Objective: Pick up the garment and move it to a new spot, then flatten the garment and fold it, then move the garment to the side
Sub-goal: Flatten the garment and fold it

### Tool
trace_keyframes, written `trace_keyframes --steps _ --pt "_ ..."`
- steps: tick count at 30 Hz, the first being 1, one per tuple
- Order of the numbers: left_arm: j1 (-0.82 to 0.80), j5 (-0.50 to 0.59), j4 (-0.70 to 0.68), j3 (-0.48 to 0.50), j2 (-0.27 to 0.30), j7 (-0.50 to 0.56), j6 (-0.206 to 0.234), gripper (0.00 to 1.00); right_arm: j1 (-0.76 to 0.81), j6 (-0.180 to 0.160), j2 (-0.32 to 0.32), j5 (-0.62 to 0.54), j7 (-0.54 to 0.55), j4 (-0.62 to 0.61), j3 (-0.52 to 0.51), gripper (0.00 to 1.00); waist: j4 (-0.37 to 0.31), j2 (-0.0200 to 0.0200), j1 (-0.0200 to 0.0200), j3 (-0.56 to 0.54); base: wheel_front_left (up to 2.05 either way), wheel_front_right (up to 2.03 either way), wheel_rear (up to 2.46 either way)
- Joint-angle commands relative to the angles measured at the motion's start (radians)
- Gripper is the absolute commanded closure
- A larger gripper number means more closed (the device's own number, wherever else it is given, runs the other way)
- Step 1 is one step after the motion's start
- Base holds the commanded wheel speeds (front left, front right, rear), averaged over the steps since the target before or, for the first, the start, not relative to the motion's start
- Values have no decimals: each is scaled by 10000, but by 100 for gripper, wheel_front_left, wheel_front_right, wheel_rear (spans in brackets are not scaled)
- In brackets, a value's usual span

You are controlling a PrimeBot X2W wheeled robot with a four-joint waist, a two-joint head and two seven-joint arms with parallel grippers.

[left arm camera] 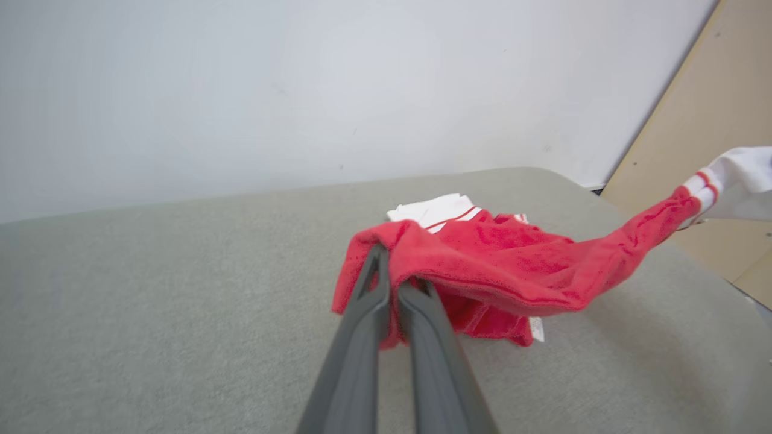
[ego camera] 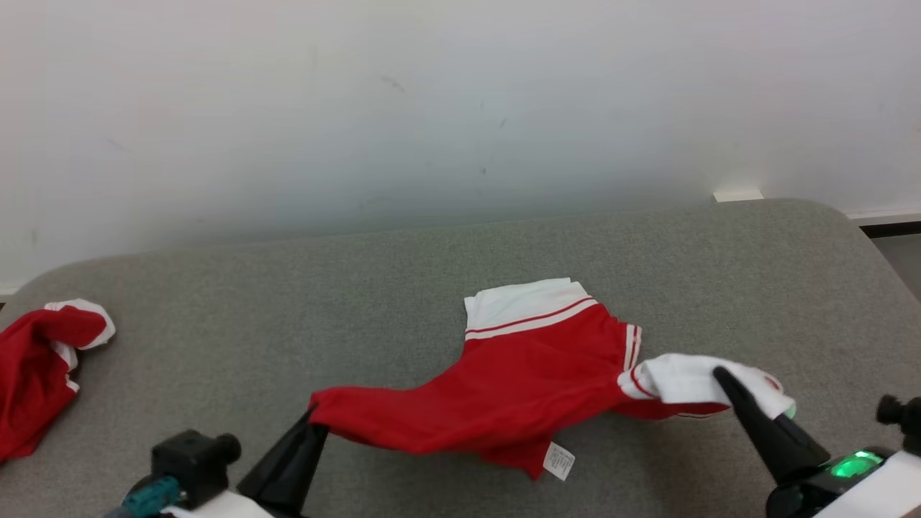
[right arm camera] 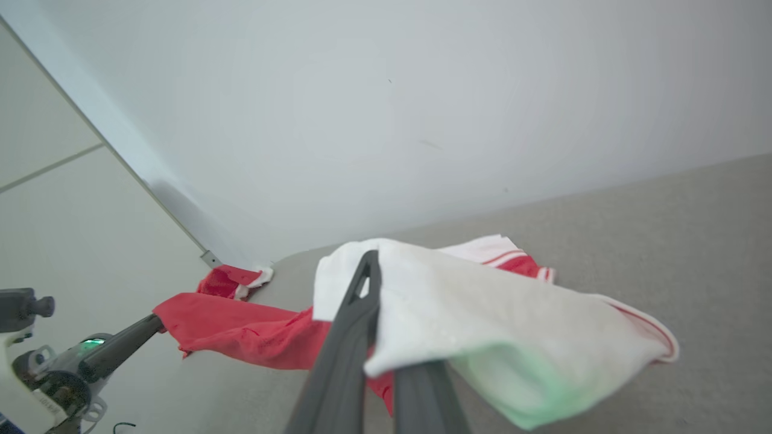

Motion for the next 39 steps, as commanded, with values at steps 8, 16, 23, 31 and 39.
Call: trace_keyframes --steps 8,16,23,31,39 --pt "-596 -1822 -4241 1481 922 2148 217 100 -1 -17 -1112 1367 798 -3392 -1990 100 -136 0 -1 -113 0 0 0" --pt "-2793 -3216 -5482 2364 1789 3886 304 100 -1503 -17 -1878 2963 1968 -4819 -4028 100 -273 0 -1 46 0 0 0" --pt "-4905 -3981 -4419 2201 2130 5047 298 100 -3715 -17 -1587 2489 2692 -3467 -4536 100 -202 0 -1 799 0 0 0" --pt "-8563 -2940 -1436 1403 2184 5025 -182 100 -7975 -16 611 -162 3057 -829 -3309 100 111 0 -1 3268 0 0 0" --pt "-12360 -1375 2224 1142 1717 2401 -631 100 -12350 -17 2941 -3040 597 2372 -2893 100 53 0 -1 5156 0 0 0"
